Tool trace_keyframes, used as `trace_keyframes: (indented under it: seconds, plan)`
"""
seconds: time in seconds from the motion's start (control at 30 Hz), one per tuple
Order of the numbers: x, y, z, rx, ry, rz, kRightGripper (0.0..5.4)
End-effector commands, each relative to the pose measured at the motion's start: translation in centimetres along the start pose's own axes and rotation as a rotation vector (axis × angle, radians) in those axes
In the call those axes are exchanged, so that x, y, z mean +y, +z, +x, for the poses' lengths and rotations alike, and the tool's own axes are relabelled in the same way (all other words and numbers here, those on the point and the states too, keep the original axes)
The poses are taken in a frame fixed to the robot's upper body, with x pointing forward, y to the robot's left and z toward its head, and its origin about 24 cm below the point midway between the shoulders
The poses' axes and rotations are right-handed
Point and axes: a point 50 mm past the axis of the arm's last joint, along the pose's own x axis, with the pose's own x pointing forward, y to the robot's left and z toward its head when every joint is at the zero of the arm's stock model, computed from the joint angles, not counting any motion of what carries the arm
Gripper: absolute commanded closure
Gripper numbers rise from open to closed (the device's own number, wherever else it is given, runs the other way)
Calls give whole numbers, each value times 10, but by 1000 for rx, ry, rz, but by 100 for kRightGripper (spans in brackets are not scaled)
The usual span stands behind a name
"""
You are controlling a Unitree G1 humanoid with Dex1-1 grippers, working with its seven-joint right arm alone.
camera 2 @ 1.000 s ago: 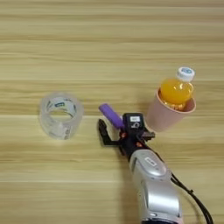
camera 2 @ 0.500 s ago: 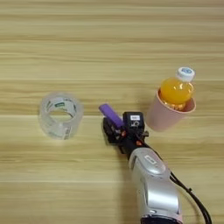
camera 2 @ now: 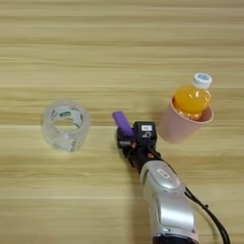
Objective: Move the objects on the table
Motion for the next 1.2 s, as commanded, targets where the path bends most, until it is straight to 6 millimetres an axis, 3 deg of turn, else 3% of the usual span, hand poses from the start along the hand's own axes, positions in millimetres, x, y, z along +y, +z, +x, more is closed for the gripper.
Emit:
trace_keyframes:
  seconds: [0.03, 0.47, 1.0, 1.2]
  plan:
    - [-2, 21, 4, -81, -4, -35, 399]
    - [2, 31, 3, -120, 3, -43, 400]
    - [20, 67, -9, -244, 58, -110, 400]
    - [36, 81, -17, -296, 108, -129, 400]
